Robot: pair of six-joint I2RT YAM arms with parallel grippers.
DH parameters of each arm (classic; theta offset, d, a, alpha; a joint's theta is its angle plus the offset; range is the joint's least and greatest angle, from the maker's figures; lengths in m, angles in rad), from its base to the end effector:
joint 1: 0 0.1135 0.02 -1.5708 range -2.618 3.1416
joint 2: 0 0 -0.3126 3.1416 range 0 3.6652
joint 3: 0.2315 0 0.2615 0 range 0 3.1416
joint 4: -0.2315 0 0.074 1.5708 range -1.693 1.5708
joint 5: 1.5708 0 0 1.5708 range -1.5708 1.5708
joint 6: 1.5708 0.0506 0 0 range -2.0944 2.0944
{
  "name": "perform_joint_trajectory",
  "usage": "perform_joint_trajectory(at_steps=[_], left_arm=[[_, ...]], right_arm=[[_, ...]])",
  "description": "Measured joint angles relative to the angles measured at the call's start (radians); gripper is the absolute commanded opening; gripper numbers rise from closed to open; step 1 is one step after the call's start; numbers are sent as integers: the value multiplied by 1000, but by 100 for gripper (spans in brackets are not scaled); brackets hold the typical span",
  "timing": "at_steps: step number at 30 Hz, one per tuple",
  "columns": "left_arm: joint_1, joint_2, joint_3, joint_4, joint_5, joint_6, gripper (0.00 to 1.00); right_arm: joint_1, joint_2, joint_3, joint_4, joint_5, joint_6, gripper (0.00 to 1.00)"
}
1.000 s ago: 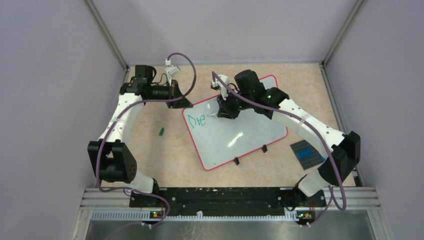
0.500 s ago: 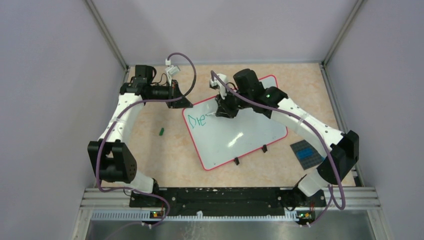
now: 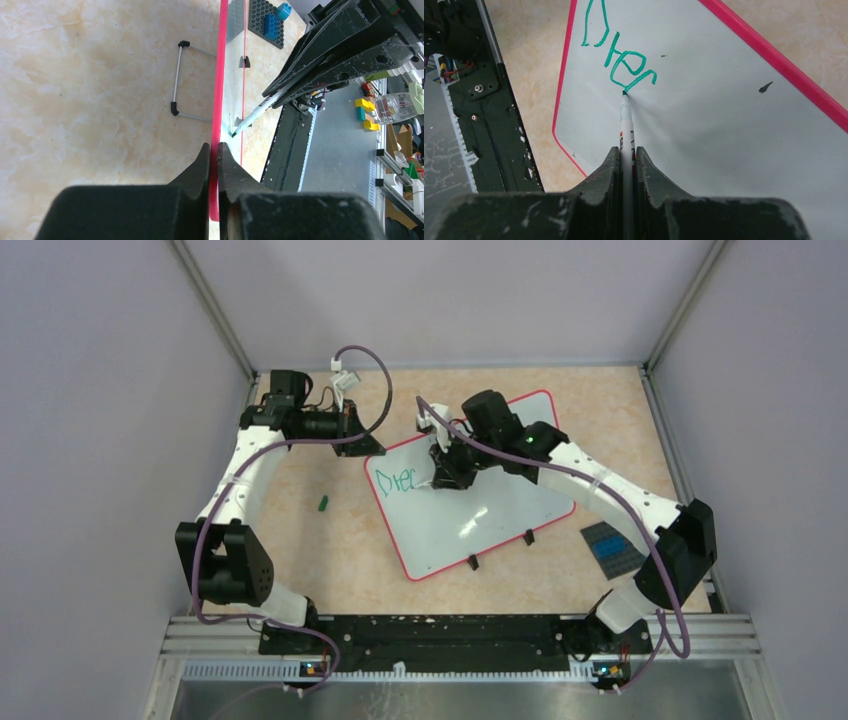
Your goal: Write a sentence on the whiteboard
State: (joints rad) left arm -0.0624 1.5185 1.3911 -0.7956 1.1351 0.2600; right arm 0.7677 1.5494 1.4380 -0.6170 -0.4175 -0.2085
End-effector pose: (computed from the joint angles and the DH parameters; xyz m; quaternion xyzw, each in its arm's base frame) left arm 0.3178 -0.0658 0.3768 0.2972 0.7615 -0.4807 0.3173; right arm 0.2467 0.2666 0.3773 -0.4935 0.7488 0.2922 0.3323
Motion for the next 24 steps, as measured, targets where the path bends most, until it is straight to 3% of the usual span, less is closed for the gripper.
perform_joint_trajectory(at_steps=[24], left_arm=[[0,0,0,2,1,0,0]], right_arm=[[-31,-4,77,-18,55,-12,0]])
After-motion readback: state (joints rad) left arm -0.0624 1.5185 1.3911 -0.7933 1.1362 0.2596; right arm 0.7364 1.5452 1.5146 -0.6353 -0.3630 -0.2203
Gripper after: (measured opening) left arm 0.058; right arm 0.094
